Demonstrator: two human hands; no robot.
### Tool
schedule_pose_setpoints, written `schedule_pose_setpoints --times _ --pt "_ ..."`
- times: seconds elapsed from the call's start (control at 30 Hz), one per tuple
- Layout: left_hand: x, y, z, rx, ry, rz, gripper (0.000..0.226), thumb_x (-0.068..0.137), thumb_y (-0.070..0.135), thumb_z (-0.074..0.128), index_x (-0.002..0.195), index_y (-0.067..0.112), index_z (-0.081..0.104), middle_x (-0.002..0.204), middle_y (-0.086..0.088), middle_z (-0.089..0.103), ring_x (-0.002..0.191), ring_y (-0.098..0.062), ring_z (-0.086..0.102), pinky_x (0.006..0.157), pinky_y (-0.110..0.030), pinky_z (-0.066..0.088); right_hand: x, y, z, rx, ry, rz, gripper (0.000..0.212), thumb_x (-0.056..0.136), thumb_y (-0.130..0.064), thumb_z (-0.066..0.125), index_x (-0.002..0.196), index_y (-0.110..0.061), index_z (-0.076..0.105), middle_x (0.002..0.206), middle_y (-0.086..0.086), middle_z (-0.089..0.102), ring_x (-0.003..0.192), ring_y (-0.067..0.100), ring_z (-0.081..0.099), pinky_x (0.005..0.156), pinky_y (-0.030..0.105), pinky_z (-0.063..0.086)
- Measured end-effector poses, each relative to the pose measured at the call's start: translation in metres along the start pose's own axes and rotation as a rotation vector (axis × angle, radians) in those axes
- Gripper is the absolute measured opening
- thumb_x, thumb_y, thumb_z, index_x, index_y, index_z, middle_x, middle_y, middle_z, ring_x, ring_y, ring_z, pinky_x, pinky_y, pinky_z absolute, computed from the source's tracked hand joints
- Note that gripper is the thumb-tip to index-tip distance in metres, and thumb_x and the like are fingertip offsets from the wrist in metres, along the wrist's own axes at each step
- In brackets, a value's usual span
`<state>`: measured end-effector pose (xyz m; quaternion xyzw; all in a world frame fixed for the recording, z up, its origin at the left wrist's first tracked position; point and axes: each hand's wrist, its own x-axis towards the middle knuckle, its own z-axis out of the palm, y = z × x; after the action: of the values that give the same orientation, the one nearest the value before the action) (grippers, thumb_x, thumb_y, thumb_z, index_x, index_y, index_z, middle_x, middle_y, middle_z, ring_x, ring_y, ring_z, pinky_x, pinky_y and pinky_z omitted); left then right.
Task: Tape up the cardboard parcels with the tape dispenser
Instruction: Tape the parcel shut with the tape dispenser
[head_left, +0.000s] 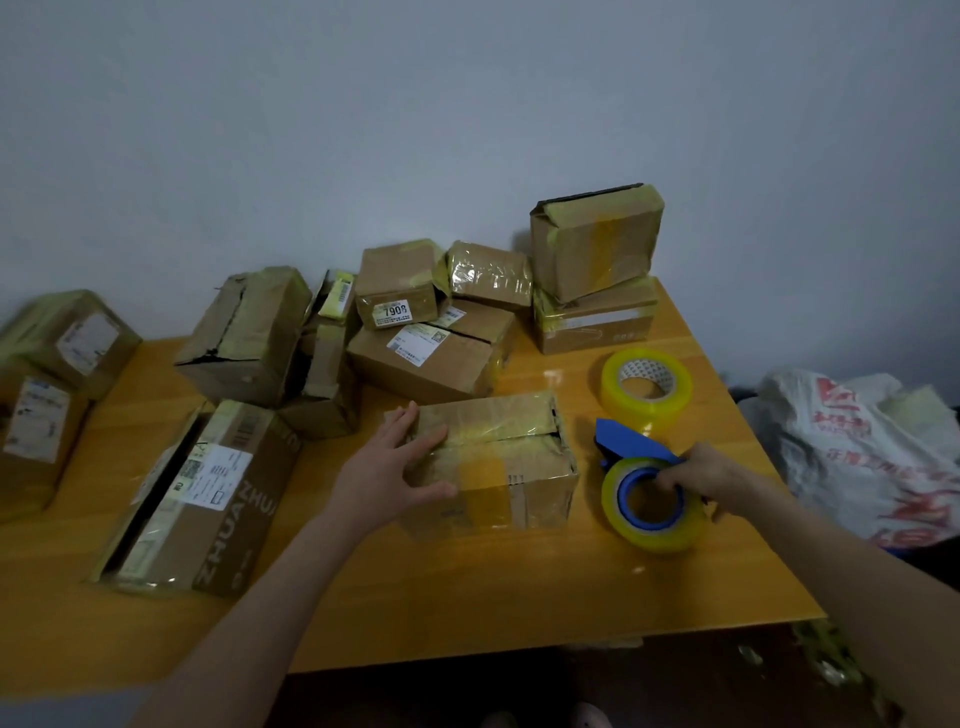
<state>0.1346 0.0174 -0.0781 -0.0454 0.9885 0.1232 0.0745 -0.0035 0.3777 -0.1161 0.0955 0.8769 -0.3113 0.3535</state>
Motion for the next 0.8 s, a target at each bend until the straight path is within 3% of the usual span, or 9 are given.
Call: schedule_pose_setpoints --times 0.07,0.13,0.23,0.33,0.5,0.6,0.67,0.73,0.8 --pt "0.000 0.000 0.000 -0.012 0.000 -0.006 0.092 0.055 0.091 0.029 0.140 0.057 0.023 0.154 0.017 -0.007 0.146 -0.013 -0.002 0.110 -0.049 0.029 -0.008 -0.005 -0.003 0.106 -0.074 0.042 0.015 0.078 -0.004 0.064 0.090 0.000 0.055 0.070 0.013 0.053 0.061 0.029 0.053 0.059 0.043 0.051" --pt "0.001 0.000 0.000 -0.019 0.001 -0.010 0.091 0.055 0.091 0.031 0.139 0.057 0.026 0.157 0.015 -0.004 0.146 -0.013 0.000 0.110 -0.049 0.030 -0.011 -0.012 -0.015 0.190 -0.099 0.032 0.019 0.073 0.002 0.061 0.074 -0.009 0.046 0.056 0.006 0.047 0.047 0.023 0.045 0.050 0.032 0.039" --pt "0.002 0.000 -0.001 -0.033 -0.004 -0.007 0.092 0.054 0.090 0.033 0.139 0.054 0.030 0.159 0.011 -0.001 0.147 -0.015 0.001 0.110 -0.049 0.030 -0.020 -0.032 -0.049 0.248 -0.013 -0.113 0.018 0.074 0.006 0.063 0.089 -0.001 0.056 0.065 0.010 0.052 0.048 0.021 0.046 0.046 0.029 0.037" --pt "0.002 0.002 -0.003 -0.042 -0.020 -0.007 0.092 0.055 0.088 0.036 0.140 0.052 0.031 0.160 0.011 0.000 0.147 -0.017 0.000 0.112 -0.049 0.028 -0.040 -0.067 -0.078 0.258 0.026 -0.326 0.042 0.074 -0.003 0.077 0.109 -0.010 0.055 0.088 0.015 0.061 0.066 0.028 0.055 0.056 0.035 0.041" --pt "0.003 0.001 -0.005 -0.088 -0.043 -0.001 0.083 0.065 0.079 0.051 0.140 0.050 0.032 0.160 0.011 -0.001 0.147 -0.021 0.001 0.114 -0.050 0.026 -0.087 -0.147 -0.064 0.162 -0.197 -0.630 0.067 0.052 -0.033 0.092 0.111 -0.022 0.062 0.105 0.003 0.069 0.091 0.019 0.070 0.079 0.032 0.054" --pt "0.003 0.002 -0.006 -0.114 -0.043 0.021 0.076 0.073 0.074 0.053 0.142 0.047 0.033 0.160 0.009 0.001 0.147 -0.019 0.000 0.115 -0.047 0.022 -0.097 -0.177 -0.023 -0.062 -0.239 -0.709 0.054 0.063 -0.023 0.084 0.111 -0.024 0.059 0.103 0.000 0.066 0.087 0.012 0.068 0.071 0.024 0.053" --pt "0.003 0.003 -0.010 -0.226 -0.012 0.022 0.059 0.087 0.055 0.055 0.142 0.041 0.038 0.160 0.006 0.010 0.147 -0.016 0.007 0.114 -0.041 0.022 -0.094 -0.182 0.000 -0.129 -0.278 -0.719 0.050 0.070 -0.011 0.081 0.111 -0.023 0.055 0.105 0.000 0.063 0.089 0.012 0.066 0.070 0.021 0.051" --pt "0.002 0.002 -0.014 -0.423 0.078 -0.047 0.046 0.095 0.030 0.051 0.140 0.032 0.044 0.155 0.004 0.028 0.141 -0.014 0.025 0.110 -0.035 0.030 -0.090 -0.182 0.012 -0.139 -0.280 -0.720 0.049 0.072 -0.005 0.079 0.108 -0.024 0.053 0.106 0.002 0.060 0.094 0.016 0.064 0.077 0.026 0.051" --pt "0.001 0.002 -0.021 -0.675 0.250 -0.195 0.036 0.098 0.020 0.047 0.133 0.022 0.053 0.140 0.000 0.050 0.123 -0.009 0.047 0.098 -0.027 0.042 -0.085 -0.181 0.012 -0.135 -0.270 -0.719 0.049 0.071 -0.003 0.079 0.108 -0.023 0.052 0.107 0.002 0.060 0.095 0.017 0.063 0.080 0.027 0.051"
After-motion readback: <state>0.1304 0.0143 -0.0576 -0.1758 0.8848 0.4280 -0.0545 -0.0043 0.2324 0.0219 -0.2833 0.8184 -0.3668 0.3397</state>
